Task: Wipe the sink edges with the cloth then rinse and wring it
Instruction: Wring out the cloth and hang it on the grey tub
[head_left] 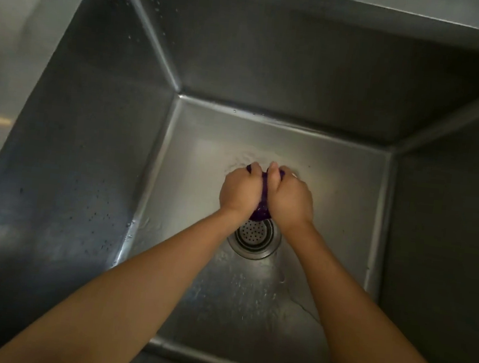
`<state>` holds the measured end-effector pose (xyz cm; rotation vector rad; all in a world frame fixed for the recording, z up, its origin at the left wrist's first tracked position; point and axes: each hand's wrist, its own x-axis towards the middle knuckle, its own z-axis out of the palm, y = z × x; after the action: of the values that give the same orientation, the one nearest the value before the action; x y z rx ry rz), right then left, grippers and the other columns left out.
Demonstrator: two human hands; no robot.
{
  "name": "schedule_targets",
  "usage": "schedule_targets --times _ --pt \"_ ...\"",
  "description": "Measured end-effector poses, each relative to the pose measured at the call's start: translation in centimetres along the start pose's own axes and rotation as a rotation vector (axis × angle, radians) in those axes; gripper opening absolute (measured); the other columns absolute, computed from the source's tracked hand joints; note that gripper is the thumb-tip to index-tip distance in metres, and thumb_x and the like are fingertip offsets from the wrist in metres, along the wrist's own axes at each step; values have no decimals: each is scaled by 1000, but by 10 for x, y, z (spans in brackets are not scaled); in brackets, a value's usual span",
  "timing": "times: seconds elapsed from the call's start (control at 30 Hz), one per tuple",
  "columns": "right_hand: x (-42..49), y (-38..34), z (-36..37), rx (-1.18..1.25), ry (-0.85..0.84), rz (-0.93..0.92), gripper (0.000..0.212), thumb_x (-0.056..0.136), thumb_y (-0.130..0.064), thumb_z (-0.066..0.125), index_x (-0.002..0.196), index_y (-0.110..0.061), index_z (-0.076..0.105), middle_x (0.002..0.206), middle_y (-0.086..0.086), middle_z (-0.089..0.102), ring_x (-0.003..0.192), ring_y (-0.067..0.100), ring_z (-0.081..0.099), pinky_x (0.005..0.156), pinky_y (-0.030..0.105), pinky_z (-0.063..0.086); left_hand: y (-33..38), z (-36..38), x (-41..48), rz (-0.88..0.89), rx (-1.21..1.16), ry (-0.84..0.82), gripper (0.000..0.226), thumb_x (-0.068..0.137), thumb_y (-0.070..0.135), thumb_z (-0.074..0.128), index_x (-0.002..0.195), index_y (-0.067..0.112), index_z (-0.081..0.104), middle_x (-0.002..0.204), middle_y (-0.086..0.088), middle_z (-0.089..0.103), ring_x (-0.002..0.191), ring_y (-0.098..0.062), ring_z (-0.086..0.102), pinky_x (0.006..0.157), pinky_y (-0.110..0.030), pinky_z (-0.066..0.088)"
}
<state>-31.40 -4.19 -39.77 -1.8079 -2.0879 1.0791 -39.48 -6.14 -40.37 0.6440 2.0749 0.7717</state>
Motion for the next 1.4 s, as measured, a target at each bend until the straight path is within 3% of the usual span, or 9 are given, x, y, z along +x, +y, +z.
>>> schedule_targets --times 0.13,0.23,0.33,0.47,0.67,0.9,1.03,1.17,1.4 --pt "10 8 7 244 -161 227 49 99 -35 25 65 -12 52 64 3 54 65 21 54 57 29 41 -11 -1 -2 118 60 -24 53 99 30 34 50 15 46 54 -2 51 56 -19 51 59 -29 39" --pt "10 15 6 402 -203 388 47 97 -41 28 75 -13 59 81 10 64 77 23 61 73 36 51 -11 -6 3 79 72 -132 43 99 35 32 70 11 53 66 -2 54 64 -16 53 66 -29 42" --pt "4 20 2 379 -164 217 49 97 -51 27 119 -17 55 118 7 60 101 16 56 86 28 44 -12 -16 12 -158 -78 -272 40 96 38 33 101 6 56 85 -8 59 77 -21 60 64 -29 47" --pt "-19 16 -6 288 -135 -300 56 90 -54 31 140 -29 37 152 3 26 137 14 29 106 23 27 -7 -24 12 -431 -319 -413 48 95 49 24 76 17 55 65 -5 60 61 -18 59 54 -24 43" --pt "-18 14 -7 -67 171 -464 51 86 -45 35 115 -14 64 105 9 65 89 25 63 69 28 48 7 -13 -12 -465 -334 -402 40 94 34 29 67 16 52 45 2 51 44 -12 47 38 -14 31" --pt "0 14 -14 -199 281 -483 58 96 -30 21 62 -8 63 47 5 56 39 24 52 43 23 32 7 2 -18 -130 -192 -58 44 98 27 30 72 5 58 77 -17 64 76 -29 63 70 -42 52" --pt "1 9 -16 -157 242 -343 61 97 -34 14 67 -8 61 50 0 45 42 20 47 45 23 27 14 0 -22 78 -2 32 55 102 27 27 51 12 44 54 -3 49 51 -12 46 49 -21 35" --pt "-3 2 -17 -30 144 -129 49 102 -30 23 82 -9 62 64 4 54 59 21 52 55 27 34 16 -7 -18 219 108 20 58 102 29 28 48 15 44 51 -1 48 51 -13 46 54 -27 34" --pt "-8 0 -42 654 -104 170 17 96 -33 44 108 -22 50 99 0 59 90 13 58 79 25 47 24 -28 -6 -37 -139 -381 24 97 32 39 95 20 60 99 -8 65 89 -21 64 84 -43 56"
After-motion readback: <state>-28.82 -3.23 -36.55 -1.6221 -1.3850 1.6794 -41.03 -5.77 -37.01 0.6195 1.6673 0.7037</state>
